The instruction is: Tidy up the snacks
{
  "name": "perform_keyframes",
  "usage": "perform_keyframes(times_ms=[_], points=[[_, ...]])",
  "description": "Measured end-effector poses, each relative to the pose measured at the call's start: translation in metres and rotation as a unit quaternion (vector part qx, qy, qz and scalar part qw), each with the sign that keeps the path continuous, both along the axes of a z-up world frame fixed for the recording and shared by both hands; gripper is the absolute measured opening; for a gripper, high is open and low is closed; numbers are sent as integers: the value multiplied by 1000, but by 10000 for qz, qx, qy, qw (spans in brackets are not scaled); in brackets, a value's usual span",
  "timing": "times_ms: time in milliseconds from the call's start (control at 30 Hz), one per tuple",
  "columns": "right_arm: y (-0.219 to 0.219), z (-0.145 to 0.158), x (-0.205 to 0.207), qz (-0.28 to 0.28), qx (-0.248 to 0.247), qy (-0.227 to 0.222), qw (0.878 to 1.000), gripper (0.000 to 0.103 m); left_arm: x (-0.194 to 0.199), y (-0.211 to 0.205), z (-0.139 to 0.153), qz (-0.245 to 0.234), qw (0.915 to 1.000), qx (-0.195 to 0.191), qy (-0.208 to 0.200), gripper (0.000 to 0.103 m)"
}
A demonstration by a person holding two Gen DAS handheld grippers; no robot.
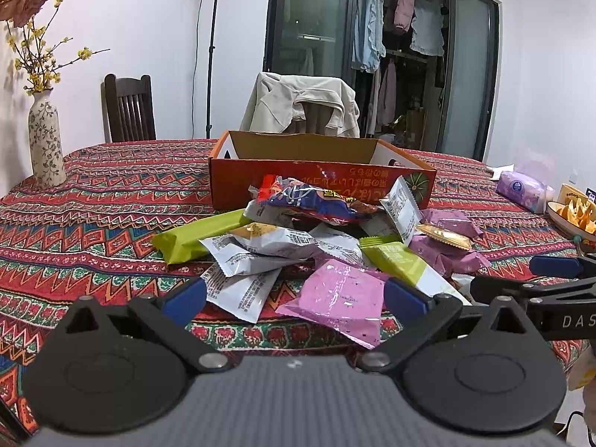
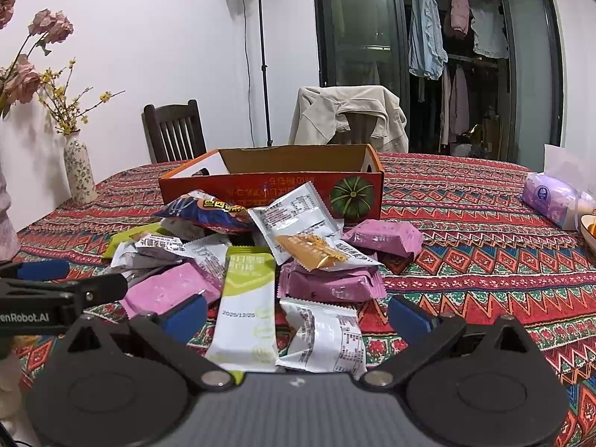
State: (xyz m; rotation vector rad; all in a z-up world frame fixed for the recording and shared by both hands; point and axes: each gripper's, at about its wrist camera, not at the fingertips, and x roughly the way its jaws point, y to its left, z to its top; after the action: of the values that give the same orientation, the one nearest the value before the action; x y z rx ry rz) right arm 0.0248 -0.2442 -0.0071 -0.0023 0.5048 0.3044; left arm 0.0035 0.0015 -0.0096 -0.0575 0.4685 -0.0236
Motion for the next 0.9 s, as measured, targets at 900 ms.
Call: perform_keyframes(times_ms=[900], points=[[-4, 1, -1, -51, -4, -19, 10000, 103, -5, -2, 1, -68, 9997, 8, -235, 103]])
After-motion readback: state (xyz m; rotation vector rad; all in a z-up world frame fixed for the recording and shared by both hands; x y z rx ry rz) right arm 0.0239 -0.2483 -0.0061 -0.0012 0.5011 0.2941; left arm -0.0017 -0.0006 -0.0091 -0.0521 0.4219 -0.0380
